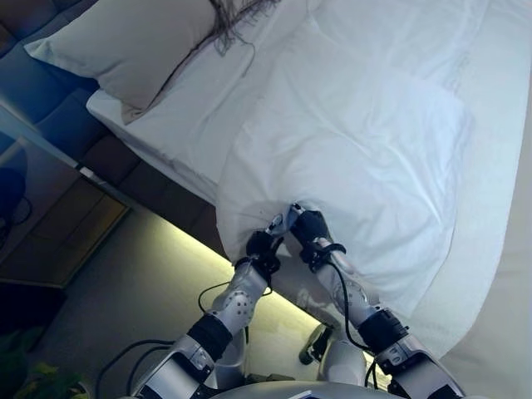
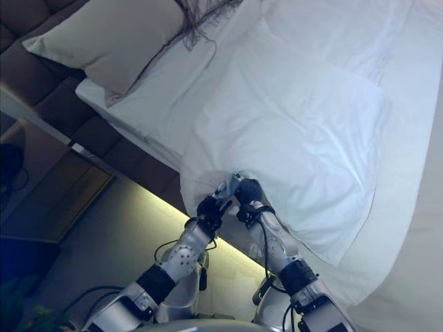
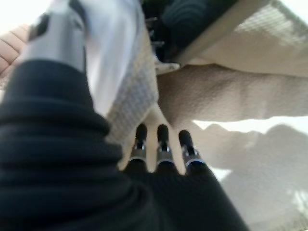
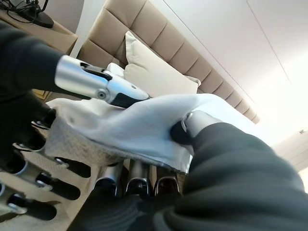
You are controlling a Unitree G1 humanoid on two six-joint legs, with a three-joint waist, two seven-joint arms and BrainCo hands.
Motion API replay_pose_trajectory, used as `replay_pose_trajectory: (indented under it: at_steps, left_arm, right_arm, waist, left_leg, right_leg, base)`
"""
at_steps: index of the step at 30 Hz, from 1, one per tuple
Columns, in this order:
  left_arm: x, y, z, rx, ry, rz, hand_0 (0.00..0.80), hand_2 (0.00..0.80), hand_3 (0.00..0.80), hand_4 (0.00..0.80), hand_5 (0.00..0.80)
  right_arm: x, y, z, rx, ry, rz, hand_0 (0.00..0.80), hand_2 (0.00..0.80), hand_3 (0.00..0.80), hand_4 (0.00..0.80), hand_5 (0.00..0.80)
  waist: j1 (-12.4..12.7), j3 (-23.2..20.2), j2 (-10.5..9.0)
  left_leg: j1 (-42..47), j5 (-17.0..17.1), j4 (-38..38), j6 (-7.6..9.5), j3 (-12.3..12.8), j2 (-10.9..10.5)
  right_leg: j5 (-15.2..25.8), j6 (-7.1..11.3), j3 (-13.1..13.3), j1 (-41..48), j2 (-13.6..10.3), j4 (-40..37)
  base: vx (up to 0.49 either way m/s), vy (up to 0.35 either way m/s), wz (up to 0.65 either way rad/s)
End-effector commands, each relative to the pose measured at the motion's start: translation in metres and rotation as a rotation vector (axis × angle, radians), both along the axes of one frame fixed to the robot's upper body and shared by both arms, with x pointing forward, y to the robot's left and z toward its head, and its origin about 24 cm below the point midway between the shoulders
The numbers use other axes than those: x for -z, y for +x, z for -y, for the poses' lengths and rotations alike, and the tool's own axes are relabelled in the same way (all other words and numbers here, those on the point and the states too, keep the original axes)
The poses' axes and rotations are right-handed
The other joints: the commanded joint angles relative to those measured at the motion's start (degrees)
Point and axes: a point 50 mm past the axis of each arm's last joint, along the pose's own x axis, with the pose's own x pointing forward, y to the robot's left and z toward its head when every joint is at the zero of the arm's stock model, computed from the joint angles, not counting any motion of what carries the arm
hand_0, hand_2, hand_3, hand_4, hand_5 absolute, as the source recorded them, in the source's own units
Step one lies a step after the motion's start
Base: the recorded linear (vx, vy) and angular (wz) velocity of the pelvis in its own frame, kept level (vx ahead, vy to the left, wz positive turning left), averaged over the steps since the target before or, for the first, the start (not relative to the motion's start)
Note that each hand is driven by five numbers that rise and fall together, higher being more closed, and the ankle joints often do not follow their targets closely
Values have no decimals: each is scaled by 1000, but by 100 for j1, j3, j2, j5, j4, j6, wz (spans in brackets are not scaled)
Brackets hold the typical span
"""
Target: Make the bed neatly
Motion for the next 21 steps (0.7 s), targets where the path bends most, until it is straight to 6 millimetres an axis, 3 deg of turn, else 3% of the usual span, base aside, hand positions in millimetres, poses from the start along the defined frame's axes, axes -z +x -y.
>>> replay_pose_trajectory:
  at_steps: [1, 2, 3, 4, 8, 21]
  left_arm:
    - [-60, 24, 17, 14, -53, 274, 0, 0, 0, 0, 0]
    - [-59, 25, 14, 3, -45, 271, 0, 0, 0, 0, 0]
    - [-55, 25, 9, -16, -31, 262, 0, 0, 0, 0, 0]
    - [-52, 25, 6, -28, -25, 255, 0, 0, 0, 0, 0]
    - [-38, 23, -8, -77, -20, 218, 0, 0, 0, 0, 0]
    - [-5, 0, -59, -239, -17, 191, 0, 0, 0, 0, 0]
  right_arm:
    - [-58, 2, -38, -178, 114, 222, 530, 530, 530, 530, 530]
    - [-55, 1, -37, -186, 106, 210, 420, 420, 420, 420, 420]
    - [-50, -2, -35, -196, 93, 196, 75, 75, 75, 75, 75]
    - [-47, -4, -33, -200, 86, 185, 0, 0, 0, 0, 0]
    - [-27, -15, -24, -210, 57, 118, 0, 0, 0, 0, 0]
    - [49, -73, 36, -164, 68, -203, 0, 0, 0, 0, 0]
  waist:
    - [-64, -115, -3]
    - [-86, -128, 2]
    - [-115, -147, 6]
    - [-135, -163, 5]
    - [-209, -274, 1]
    - [-603, -591, 5]
  left_leg:
    - [-302, 846, -201, 160, -132, 179]
    - [-288, 841, -203, 161, -116, 173]
    - [-246, 838, -205, 159, -96, 173]
    - [-223, 835, -198, 156, -77, 179]
    - [-32, 820, -224, 144, 11, 214]
    - [473, 766, -479, 61, 317, 355]
  right_leg:
    - [2131, 652, 75, 400, -441, -1514]
    - [2119, 644, 93, 392, -449, -1499]
    - [2101, 632, 106, 407, -463, -1474]
    - [2088, 626, 118, 406, -472, -1441]
    - [2045, 610, 123, 519, -471, -1413]
    - [1821, 584, 200, 802, -363, -1446]
  base:
    - [-29, 95, -5]
    - [5, 84, -2]
    - [27, 78, -2]
    - [54, 64, -3]
    - [96, 35, -14]
    - [36, 13, -5]
